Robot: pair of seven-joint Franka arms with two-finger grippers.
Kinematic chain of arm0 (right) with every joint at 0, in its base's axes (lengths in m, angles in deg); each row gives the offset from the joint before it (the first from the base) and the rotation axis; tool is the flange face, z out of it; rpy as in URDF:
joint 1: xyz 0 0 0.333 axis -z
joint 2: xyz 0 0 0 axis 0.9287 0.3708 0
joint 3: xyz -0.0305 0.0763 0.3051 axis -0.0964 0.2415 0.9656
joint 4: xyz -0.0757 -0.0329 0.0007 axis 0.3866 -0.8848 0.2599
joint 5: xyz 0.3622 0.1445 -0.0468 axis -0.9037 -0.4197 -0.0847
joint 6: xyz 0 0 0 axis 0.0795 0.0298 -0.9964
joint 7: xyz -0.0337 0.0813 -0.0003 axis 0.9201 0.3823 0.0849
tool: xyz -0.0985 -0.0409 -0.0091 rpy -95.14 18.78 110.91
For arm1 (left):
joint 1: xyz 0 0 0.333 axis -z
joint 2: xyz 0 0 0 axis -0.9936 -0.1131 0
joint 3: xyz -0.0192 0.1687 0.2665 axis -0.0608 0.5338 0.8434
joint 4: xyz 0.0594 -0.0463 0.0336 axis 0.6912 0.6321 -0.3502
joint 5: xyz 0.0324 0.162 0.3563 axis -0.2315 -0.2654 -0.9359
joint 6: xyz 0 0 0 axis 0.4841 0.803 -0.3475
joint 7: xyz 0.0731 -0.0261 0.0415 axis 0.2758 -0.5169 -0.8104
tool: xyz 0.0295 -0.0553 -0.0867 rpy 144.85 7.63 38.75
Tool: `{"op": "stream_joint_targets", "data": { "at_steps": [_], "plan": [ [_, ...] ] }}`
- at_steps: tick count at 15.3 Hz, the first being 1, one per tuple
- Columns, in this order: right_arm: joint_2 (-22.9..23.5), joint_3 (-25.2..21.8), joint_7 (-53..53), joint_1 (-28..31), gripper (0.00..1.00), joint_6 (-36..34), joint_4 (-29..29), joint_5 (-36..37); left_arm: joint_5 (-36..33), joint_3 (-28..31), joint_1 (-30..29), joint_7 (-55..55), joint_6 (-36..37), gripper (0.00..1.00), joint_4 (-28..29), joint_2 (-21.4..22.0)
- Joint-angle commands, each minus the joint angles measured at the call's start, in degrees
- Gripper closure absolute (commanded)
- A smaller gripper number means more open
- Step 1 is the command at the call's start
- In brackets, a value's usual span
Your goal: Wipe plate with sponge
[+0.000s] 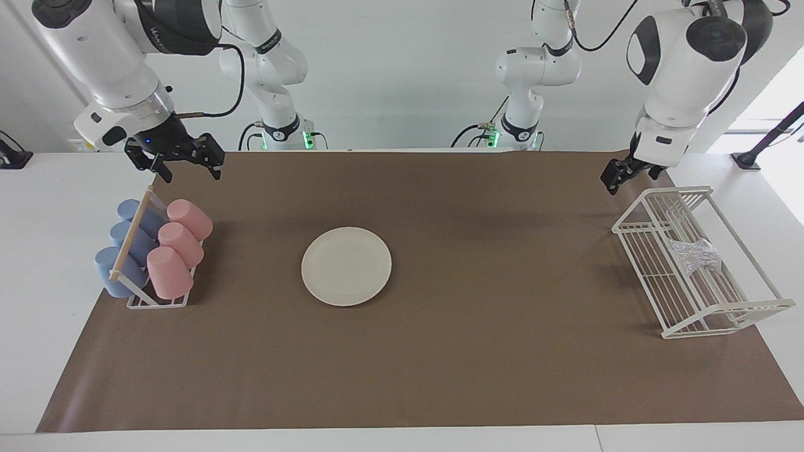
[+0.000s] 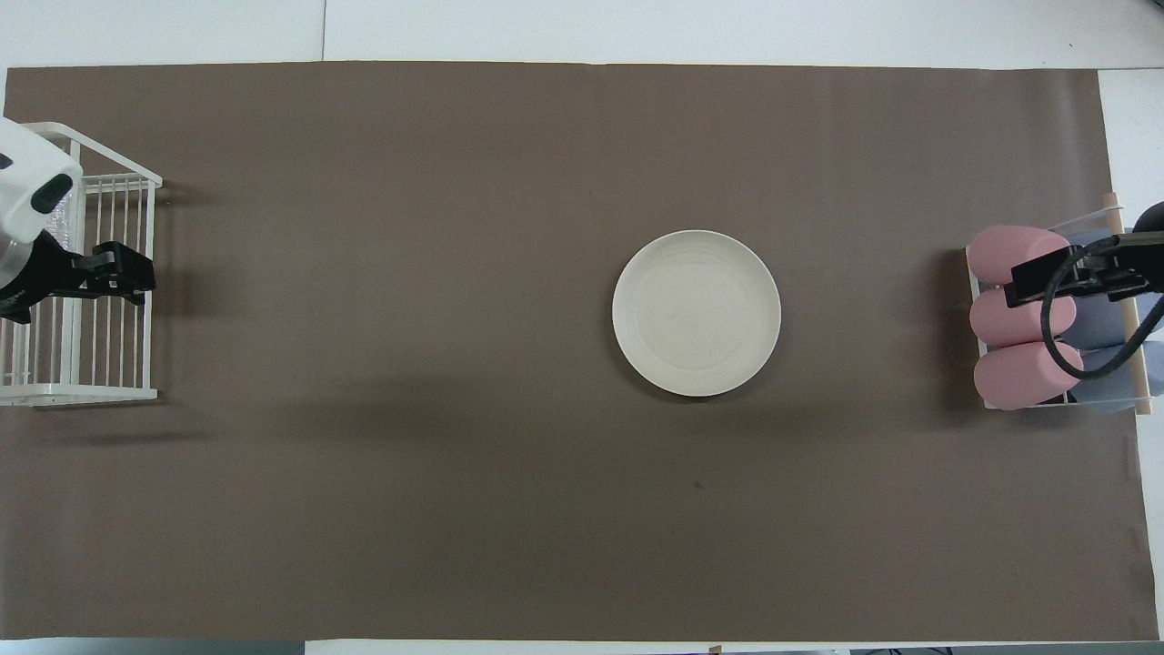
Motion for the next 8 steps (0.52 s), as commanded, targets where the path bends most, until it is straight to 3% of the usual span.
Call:
{"op": "stream_joint_targets", "data": {
  "at_steps": [1, 5, 8],
  "plan": [
    [-0.87, 0.40, -0.96, 0.44, 0.00, 0.22, 0.79, -0.38, -11.23, 0.56, 2.93, -1.12, -1.75, 0.00, -0.86, -6.87],
    [-0.87, 0.40, -0.96, 0.44, 0.00, 0.22, 0.79, -0.29, -22.76, 0.47, 2.68, -1.03, -2.11, 0.00, -2.97, -12.85],
    [-0.87, 0.40, -0.96, 0.44, 0.00, 0.22, 0.79, -0.38, -28.82, 0.65, 3.03, -1.03, -0.26, 0.00, -9.20, -20.66]
  ]
}}
